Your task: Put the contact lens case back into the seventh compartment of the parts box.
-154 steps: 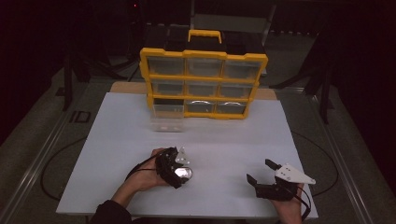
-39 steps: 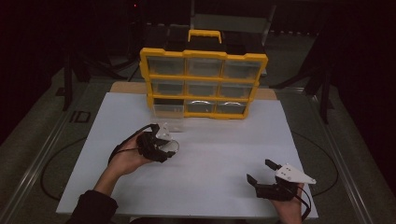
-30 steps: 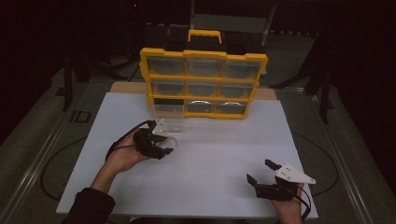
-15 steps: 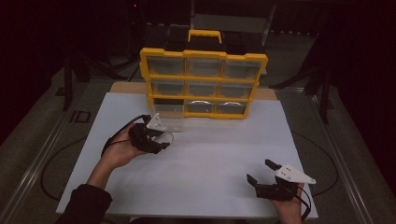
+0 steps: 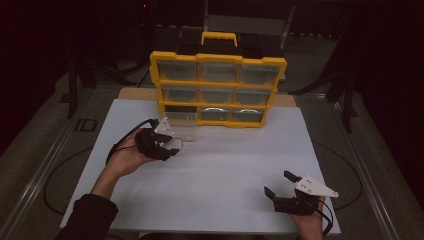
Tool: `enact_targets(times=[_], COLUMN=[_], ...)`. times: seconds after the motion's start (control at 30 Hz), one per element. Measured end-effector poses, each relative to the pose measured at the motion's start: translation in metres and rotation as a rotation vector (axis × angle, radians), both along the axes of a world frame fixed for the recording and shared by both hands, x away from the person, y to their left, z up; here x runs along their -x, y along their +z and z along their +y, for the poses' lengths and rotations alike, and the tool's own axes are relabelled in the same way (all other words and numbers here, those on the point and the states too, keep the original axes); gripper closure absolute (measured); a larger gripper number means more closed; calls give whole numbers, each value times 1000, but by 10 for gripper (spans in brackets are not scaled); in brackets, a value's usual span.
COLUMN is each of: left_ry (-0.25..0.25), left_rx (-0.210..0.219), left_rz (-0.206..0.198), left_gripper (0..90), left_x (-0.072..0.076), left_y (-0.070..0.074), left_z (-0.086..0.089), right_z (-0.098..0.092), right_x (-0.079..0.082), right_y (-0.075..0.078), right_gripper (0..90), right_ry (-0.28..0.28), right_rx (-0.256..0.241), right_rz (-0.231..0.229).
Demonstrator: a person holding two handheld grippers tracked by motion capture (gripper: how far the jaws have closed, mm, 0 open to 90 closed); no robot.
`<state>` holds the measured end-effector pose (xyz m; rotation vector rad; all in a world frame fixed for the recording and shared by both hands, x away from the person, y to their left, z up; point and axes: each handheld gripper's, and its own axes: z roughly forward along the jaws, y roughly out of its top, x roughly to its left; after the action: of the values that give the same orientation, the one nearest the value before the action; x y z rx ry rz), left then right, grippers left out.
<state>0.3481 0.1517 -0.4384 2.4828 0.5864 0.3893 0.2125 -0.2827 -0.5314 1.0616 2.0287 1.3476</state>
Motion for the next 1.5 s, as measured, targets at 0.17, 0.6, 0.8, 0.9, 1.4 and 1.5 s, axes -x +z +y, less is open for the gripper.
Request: enact_targets(times=[0.17,0.6,0.8,0.9,1.4,1.5], left_ry=[8,25,35,42,75,80], left_rx=[-1,8,11,15,7,6], left_rz=[-6,-21,-30,-35,-34,-34], left_gripper=[497,498,498,498,498,497], left_x=[-3,-12,-15,-19,-34,-36], left_y=[3,10,14,18,26,27], left_z=[2,7,9,9,13,13], right_z=[0,0,0,0,0,0], right_x=[0,0,-1,-1,-1,-1], right_y=[0,0,0,0,0,0], right_gripper=[84,85,84,85,84,84], right_ry=[5,1,1,0,-2,-2], right_rx=[0,0,0,0,-1,-1], right_rz=[-1,3,3,3,3,2])
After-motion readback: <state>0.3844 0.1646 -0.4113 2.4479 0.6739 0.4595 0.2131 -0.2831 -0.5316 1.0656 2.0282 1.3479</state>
